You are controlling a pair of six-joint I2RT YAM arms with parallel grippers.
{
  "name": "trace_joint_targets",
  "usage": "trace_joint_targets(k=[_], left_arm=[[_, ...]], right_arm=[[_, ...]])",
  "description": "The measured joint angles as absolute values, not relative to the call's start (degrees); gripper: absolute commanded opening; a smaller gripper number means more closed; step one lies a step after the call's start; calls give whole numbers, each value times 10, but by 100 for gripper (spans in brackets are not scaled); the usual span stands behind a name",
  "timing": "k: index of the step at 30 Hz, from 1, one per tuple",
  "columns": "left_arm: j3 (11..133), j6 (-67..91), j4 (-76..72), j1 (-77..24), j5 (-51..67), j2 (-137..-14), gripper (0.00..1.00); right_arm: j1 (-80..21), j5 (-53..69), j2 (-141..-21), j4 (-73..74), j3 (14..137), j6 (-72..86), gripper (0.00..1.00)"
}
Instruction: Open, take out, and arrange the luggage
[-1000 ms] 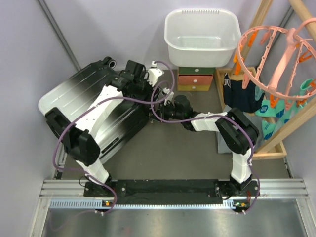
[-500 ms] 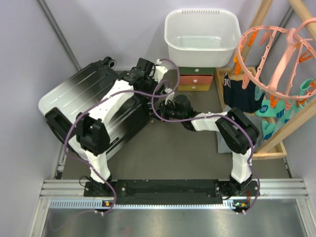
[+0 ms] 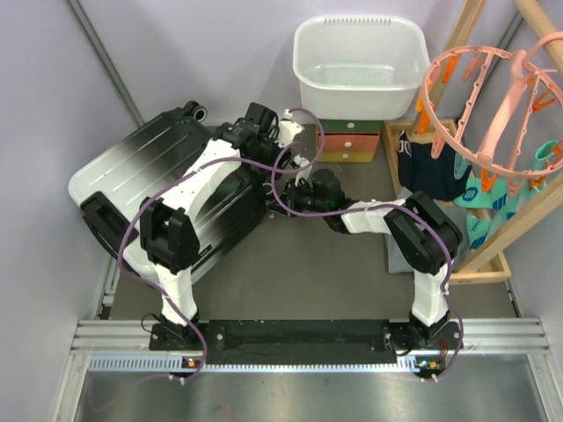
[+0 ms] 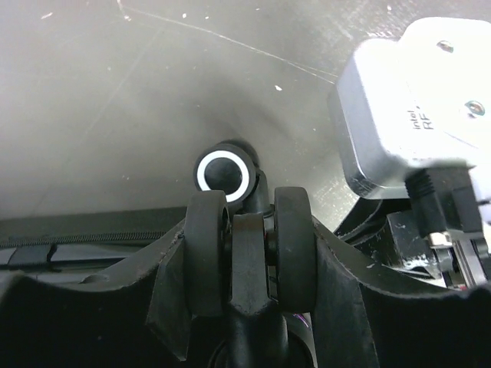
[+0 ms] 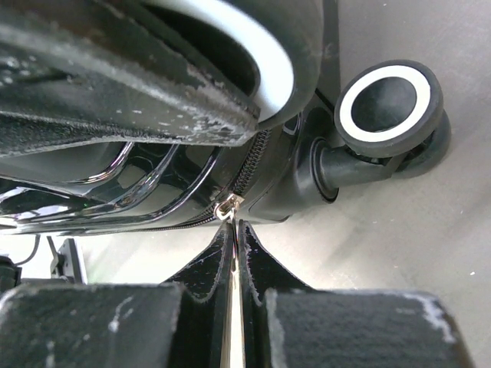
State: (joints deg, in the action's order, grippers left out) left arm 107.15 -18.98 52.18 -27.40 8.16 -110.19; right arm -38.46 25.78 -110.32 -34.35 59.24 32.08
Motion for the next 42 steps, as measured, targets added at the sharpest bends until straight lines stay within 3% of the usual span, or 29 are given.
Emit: trace_joint_targets(k=[9, 26, 42], left_arm=[[975, -237, 502, -276, 146, -1025, 0], [851, -409, 620, -296, 281, -877, 0], [845, -497, 709, -355, 239, -835, 0]], right_arm=[[-392, 305, -1094, -368, 561, 275, 0], [-432, 364, -1050, -511, 447, 301, 0], [-446, 331, -1129, -366, 635, 268, 0]])
